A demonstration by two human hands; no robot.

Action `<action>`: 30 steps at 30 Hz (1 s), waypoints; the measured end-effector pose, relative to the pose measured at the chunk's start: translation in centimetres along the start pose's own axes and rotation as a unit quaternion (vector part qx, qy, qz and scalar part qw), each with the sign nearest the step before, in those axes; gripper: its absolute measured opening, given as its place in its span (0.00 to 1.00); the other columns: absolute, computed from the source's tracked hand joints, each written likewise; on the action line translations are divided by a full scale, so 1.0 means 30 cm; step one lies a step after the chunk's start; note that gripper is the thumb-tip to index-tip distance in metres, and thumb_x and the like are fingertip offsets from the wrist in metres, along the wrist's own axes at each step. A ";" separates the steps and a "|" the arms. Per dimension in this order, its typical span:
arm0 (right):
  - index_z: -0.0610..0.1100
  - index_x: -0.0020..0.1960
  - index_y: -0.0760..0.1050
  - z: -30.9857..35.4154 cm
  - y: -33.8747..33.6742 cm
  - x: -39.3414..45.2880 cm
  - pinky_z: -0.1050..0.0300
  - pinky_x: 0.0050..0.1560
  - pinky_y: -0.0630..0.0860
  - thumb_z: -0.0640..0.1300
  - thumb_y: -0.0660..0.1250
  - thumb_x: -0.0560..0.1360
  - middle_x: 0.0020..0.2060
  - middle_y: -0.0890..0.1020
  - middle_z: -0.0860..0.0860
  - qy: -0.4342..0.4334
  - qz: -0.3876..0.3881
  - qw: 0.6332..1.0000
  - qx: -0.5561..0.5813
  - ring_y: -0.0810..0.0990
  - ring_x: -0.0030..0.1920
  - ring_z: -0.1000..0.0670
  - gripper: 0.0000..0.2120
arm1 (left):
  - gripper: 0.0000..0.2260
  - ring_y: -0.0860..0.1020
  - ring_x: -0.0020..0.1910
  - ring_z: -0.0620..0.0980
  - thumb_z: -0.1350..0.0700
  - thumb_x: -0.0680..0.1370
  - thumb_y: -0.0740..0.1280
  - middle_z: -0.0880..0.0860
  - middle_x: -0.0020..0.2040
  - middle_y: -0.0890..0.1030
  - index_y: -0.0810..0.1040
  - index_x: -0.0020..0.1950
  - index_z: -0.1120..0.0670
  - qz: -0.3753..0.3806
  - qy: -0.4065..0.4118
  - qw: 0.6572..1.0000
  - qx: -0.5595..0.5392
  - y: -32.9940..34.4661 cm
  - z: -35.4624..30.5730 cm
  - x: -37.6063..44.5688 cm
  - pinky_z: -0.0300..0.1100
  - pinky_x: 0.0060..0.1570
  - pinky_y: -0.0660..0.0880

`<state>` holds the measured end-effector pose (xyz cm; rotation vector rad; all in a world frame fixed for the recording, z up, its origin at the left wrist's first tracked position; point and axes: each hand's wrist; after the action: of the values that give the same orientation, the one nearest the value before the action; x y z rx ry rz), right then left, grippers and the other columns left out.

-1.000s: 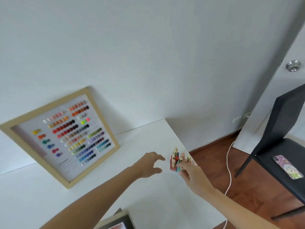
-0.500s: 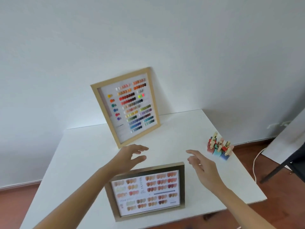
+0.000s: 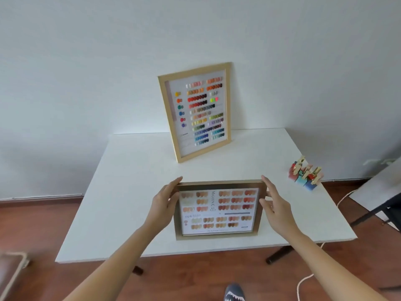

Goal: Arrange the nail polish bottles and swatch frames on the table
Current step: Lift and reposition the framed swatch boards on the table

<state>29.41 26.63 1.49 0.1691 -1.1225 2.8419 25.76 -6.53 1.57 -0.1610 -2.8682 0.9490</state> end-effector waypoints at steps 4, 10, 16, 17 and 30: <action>0.69 0.71 0.49 -0.018 0.009 0.008 0.49 0.65 0.73 0.38 0.64 0.77 0.67 0.75 0.50 0.008 0.006 1.000 -0.014 0.73 0.67 0.47 0.38 | 0.24 0.76 0.58 0.47 0.63 0.82 0.55 0.48 0.62 0.77 0.60 0.75 0.43 -0.029 -0.006 1.000 -0.004 0.034 0.009 -0.044 0.35 0.57 0.71; 0.69 0.70 0.52 -0.054 0.013 0.062 0.54 0.57 0.78 0.34 0.65 0.76 0.55 0.78 0.54 -0.011 0.008 1.000 -0.024 0.78 0.52 0.55 0.39 | 0.21 0.76 0.57 0.47 0.66 0.81 0.55 0.49 0.61 0.77 0.65 0.71 0.48 -0.076 -0.023 0.997 -0.011 0.054 -0.003 -0.047 0.27 0.53 0.72; 0.64 0.71 0.54 -0.020 0.037 0.188 0.54 0.55 0.80 0.34 0.65 0.76 0.50 0.78 0.54 -0.055 0.050 0.997 -0.019 0.78 0.47 0.55 0.37 | 0.21 0.76 0.55 0.46 0.65 0.81 0.54 0.46 0.57 0.77 0.66 0.69 0.45 -0.122 -0.053 0.991 -0.005 0.013 0.006 -0.039 0.18 0.46 0.69; 0.63 0.71 0.54 -0.006 0.046 0.214 0.53 0.55 0.80 0.34 0.65 0.76 0.52 0.78 0.54 -0.068 0.058 0.996 -0.016 0.78 0.48 0.55 0.36 | 0.21 0.77 0.55 0.46 0.65 0.81 0.54 0.46 0.57 0.77 0.65 0.69 0.43 -0.132 -0.057 0.990 -0.004 0.000 0.012 -0.041 0.18 0.46 0.70; 0.63 0.71 0.55 0.322 0.370 0.512 0.70 0.44 0.73 0.32 0.65 0.75 0.47 0.80 0.50 -0.198 0.161 0.966 0.038 0.79 0.47 0.51 0.37 | 0.23 0.80 0.50 0.37 0.64 0.80 0.56 0.41 0.53 0.79 0.65 0.66 0.37 -0.268 -0.142 0.953 0.024 -0.340 0.152 -0.123 0.22 0.41 0.70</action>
<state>13.61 12.47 3.03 0.6408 -1.2005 3.2377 28.10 -17.86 3.77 0.7777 -2.8684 0.9790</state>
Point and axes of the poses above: each hand's wrist, its own x-axis towards the middle knuckle, its own y-axis out of the palm, z = x × y
